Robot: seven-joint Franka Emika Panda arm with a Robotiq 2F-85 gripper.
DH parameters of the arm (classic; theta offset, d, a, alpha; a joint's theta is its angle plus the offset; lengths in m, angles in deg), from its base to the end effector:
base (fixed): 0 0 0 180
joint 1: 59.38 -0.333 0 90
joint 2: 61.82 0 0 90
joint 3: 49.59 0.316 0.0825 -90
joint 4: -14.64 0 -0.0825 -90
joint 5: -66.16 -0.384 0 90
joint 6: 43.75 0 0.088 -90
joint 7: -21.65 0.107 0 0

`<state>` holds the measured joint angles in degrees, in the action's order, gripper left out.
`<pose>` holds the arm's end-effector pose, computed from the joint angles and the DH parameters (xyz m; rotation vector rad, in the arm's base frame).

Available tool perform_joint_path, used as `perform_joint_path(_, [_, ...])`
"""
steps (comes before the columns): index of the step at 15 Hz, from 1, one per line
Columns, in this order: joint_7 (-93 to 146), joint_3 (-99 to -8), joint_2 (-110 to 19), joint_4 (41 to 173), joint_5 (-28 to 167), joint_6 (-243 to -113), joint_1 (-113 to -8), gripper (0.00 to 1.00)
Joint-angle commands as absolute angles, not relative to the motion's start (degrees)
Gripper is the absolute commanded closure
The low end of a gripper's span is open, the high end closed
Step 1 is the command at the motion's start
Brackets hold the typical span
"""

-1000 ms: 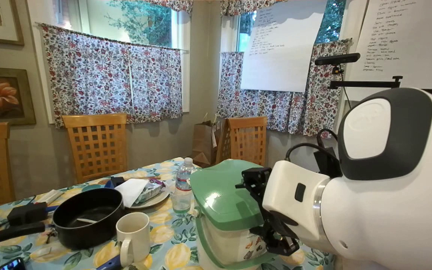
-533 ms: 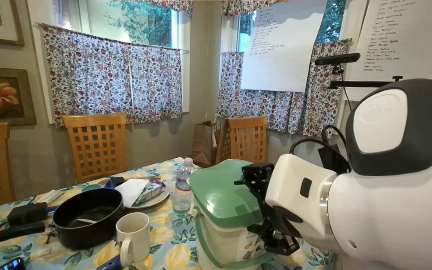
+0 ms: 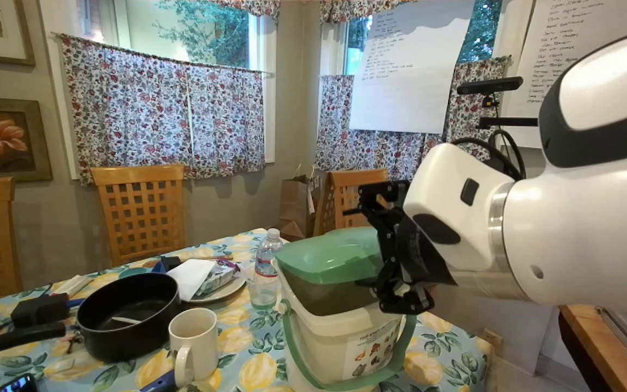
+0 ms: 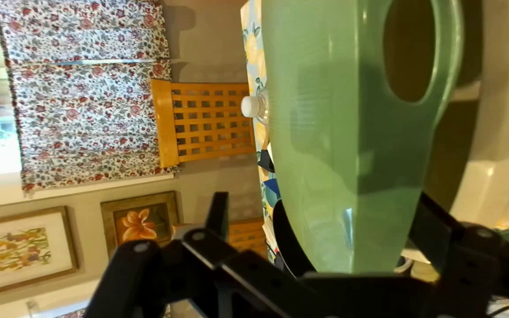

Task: Open the bucket

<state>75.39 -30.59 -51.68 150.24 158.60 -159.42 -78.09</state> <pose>0.4257 0.2578 0.2576 1.8110 0.9029 0.6438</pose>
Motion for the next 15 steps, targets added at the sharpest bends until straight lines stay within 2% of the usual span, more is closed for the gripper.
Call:
perform_joint_path(1, [74.58,-31.25,-56.84,153.40,158.02,-160.23,-76.69,0.00])
perform_joint_path(15, [67.45,-37.08,-71.34,158.29,157.93,-162.85,-73.20,0.00])
